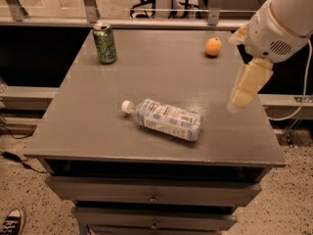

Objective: Knock green can over

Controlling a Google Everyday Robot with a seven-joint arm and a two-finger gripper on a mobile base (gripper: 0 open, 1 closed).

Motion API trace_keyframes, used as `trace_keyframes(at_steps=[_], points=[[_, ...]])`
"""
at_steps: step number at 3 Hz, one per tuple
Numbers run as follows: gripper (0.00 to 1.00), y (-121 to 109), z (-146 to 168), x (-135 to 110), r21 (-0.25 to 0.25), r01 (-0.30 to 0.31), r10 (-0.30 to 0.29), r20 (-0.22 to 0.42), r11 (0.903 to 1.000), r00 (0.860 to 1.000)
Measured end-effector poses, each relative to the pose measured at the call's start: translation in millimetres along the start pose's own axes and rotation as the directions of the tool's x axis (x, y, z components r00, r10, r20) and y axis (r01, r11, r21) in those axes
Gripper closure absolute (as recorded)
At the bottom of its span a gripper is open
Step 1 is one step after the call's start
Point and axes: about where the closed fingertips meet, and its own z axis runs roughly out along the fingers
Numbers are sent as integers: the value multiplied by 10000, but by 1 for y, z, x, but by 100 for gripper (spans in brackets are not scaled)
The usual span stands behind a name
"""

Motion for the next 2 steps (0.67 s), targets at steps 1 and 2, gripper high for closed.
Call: trace_keyframes(at_steps=[1, 2], points=[[0, -24, 35, -47, -46, 341, -332, 1309, 9994, 9908], [0, -47, 61, -114, 140, 578, -594, 2684, 9982, 9615]])
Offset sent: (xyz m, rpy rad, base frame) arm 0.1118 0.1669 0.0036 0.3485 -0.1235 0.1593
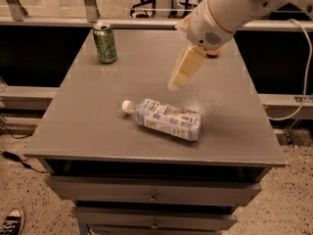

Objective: Knock green can over

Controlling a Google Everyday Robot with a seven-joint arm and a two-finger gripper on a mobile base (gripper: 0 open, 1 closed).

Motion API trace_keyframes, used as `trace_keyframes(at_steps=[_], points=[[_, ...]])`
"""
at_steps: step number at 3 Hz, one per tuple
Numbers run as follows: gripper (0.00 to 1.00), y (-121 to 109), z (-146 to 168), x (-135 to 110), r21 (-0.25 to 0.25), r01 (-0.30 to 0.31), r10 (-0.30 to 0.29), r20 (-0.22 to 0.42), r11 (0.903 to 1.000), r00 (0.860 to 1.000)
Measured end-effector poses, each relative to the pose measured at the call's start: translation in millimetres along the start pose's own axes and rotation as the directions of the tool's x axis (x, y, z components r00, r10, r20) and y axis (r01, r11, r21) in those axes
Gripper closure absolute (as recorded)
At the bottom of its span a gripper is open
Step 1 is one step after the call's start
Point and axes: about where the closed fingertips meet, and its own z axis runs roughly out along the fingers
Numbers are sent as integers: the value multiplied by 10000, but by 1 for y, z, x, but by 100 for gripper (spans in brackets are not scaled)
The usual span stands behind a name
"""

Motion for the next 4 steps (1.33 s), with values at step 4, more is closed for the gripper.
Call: trace_keyframes(at_steps=[4], points=[[0, -70, 73, -55, 625, -920, 746, 2385, 9938, 9683]])
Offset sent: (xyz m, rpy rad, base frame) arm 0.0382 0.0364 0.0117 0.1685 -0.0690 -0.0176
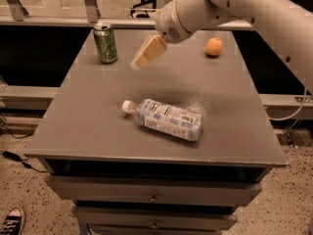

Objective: Knock green can over

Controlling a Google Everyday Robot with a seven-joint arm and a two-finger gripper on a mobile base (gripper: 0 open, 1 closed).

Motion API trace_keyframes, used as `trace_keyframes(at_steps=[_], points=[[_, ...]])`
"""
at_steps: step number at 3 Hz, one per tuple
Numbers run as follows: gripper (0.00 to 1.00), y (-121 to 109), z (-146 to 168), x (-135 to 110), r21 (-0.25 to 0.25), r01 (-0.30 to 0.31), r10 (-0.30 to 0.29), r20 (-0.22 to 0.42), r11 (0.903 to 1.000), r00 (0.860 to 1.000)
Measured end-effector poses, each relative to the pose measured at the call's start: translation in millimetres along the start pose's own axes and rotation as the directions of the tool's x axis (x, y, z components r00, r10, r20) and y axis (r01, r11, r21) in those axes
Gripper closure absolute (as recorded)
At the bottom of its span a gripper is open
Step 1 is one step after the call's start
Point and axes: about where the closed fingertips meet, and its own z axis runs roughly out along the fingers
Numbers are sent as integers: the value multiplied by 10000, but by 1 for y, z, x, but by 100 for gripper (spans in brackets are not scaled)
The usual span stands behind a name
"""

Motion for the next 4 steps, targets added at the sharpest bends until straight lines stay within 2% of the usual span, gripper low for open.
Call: trace_keyframes(at_steps=[1, 2, 3, 4], points=[[0, -34, 58, -4, 281, -1002, 961, 1213, 9946, 9879], [0, -51, 91, -10, 263, -1619, 1534, 2020, 9864, 9673], [0, -61, 126, -28, 17, -2053, 1960, 2908, 9787, 9365], [0, -64, 148, -43, -70, -2227, 2102, 3597, 9749, 9091]])
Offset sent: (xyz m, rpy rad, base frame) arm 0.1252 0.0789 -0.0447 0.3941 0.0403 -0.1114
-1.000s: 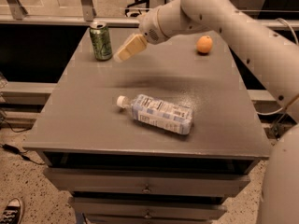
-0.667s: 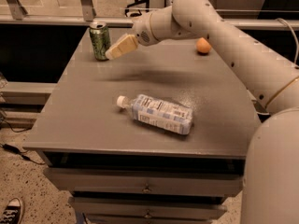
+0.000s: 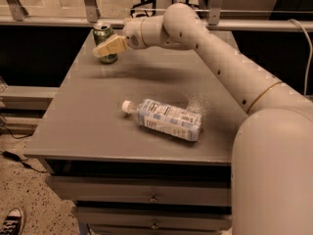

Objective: Knock green can over

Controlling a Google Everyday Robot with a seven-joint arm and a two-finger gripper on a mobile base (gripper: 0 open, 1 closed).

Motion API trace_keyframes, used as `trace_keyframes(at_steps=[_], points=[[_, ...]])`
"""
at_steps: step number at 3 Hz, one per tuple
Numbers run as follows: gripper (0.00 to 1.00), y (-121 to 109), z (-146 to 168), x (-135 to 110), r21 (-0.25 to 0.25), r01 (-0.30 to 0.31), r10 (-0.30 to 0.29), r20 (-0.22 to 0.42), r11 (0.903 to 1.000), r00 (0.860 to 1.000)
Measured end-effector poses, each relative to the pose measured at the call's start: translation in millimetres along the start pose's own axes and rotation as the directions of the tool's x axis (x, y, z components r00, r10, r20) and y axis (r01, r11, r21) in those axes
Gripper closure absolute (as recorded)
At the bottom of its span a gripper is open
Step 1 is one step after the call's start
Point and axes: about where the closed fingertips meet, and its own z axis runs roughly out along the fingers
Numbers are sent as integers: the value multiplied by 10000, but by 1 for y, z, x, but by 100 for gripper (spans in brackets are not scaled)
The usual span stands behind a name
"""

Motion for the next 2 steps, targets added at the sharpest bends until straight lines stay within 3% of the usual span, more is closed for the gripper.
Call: trace_keyframes(at_steps=[1, 2], points=[[13, 1, 17, -2, 92, -162, 159, 397, 9998, 9991], [36, 4, 28, -1, 97, -322, 317, 475, 9994, 9984]])
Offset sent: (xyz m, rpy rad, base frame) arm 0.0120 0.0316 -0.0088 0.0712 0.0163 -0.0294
